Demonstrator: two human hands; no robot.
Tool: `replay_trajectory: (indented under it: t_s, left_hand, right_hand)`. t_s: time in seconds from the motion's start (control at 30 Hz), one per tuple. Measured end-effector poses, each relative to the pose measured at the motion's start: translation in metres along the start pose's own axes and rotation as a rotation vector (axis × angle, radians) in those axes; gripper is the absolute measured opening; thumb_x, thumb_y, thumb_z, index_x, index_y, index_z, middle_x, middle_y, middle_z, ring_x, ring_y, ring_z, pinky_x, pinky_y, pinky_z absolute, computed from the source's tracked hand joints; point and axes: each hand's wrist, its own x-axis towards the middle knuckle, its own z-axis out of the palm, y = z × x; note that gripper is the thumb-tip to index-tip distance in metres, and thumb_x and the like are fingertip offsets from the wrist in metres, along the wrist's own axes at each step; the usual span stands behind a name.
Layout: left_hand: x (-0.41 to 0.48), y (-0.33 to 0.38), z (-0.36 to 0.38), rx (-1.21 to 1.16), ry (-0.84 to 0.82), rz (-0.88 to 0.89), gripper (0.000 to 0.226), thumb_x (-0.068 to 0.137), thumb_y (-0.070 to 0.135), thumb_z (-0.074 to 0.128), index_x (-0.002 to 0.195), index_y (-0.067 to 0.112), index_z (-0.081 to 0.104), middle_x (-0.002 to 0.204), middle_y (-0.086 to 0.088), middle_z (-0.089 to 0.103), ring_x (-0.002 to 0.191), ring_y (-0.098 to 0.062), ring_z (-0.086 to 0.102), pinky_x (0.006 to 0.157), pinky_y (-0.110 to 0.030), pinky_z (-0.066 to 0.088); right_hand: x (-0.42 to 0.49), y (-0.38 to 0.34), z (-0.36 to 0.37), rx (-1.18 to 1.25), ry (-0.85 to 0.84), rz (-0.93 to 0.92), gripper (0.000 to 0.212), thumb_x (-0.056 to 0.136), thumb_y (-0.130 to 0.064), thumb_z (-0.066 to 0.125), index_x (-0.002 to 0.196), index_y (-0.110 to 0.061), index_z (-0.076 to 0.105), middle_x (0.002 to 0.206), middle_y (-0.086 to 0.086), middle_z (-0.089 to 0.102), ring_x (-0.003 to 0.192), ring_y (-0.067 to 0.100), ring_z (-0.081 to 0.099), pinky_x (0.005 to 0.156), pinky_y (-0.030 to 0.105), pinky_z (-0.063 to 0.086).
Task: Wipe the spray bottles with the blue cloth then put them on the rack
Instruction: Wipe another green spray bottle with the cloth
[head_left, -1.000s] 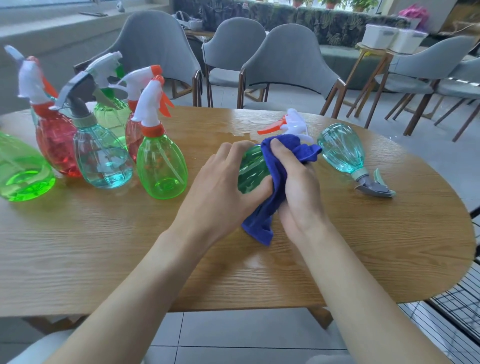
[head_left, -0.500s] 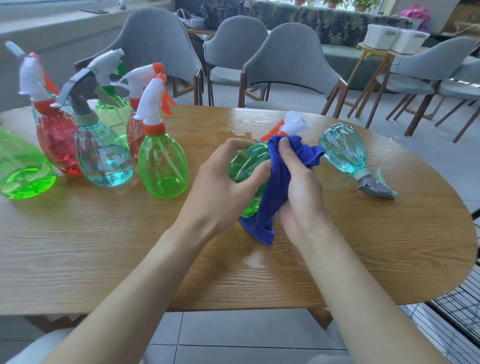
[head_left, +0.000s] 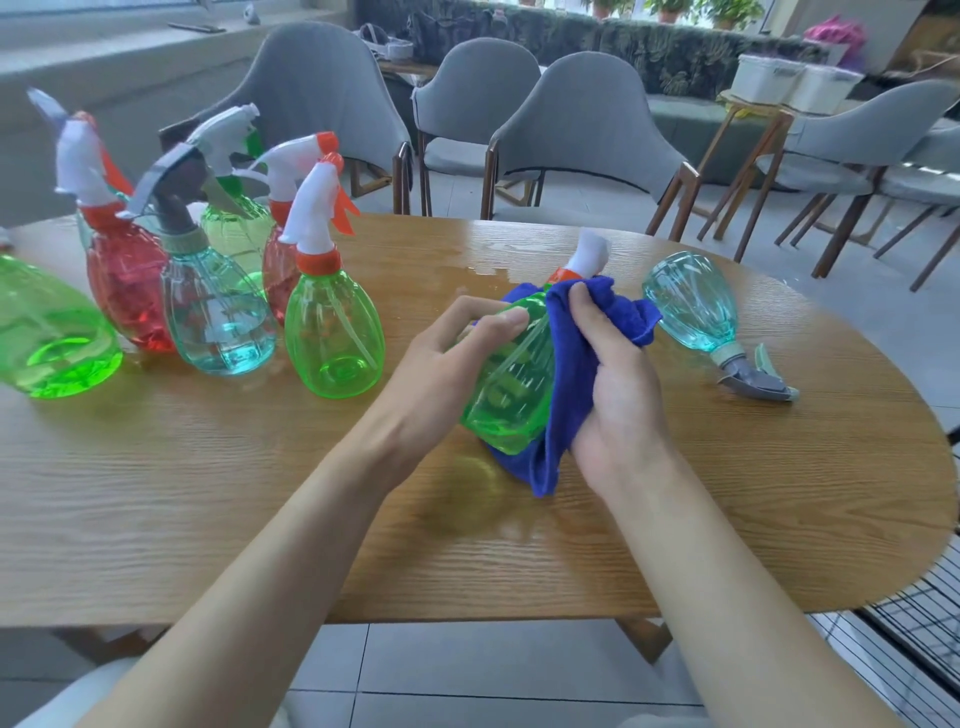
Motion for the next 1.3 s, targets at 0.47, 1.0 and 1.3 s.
replay_trajectory:
  t_s: [0.47,1.0,1.3]
  left_hand:
    - [0.003,-0.003,0.000,-0.041,-0.012,-0.028,0.023,0.101,0.047,0.062,0.110,0.032,0.077,0.115,0.004,0.077,0.116,-0.021,0.071,0.107,-0.048,0.054]
    - [0.008,-0.003,0.002,-0.021,-0.074,-0.067,0.028,0.104,0.048,0.057,0.109,0.027,0.076,0.116,0.002,0.076,0.128,-0.025,0.065,0.111,-0.038,0.048]
    - [0.009,-0.009,-0.002,-0.671,-0.103,-0.157,0.037,0.110,0.041,0.045,0.117,0.014,0.069,0.103,-0.007,0.072,0.092,-0.020,0.069,0.082,-0.034,0.056]
  right_hand:
    - [0.004,-0.002,0.001,-0.042,0.063,0.004,0.065,0.096,-0.046,0.073,0.137,0.003,0.063,0.136,0.028,0.065,0.119,0.043,0.069,0.104,0.065,0.052]
    - [0.000,-0.003,0.001,0.006,0.069,0.042,0.086,0.086,-0.069,0.066,0.139,-0.001,0.063,0.129,0.023,0.072,0.110,0.038,0.074,0.095,0.055,0.061]
    - [0.002,0.002,0.005,-0.030,-0.106,0.121,0.063,0.086,-0.037,0.082,0.137,-0.004,0.066,0.132,0.024,0.070,0.120,0.045,0.069,0.103,0.070,0.051]
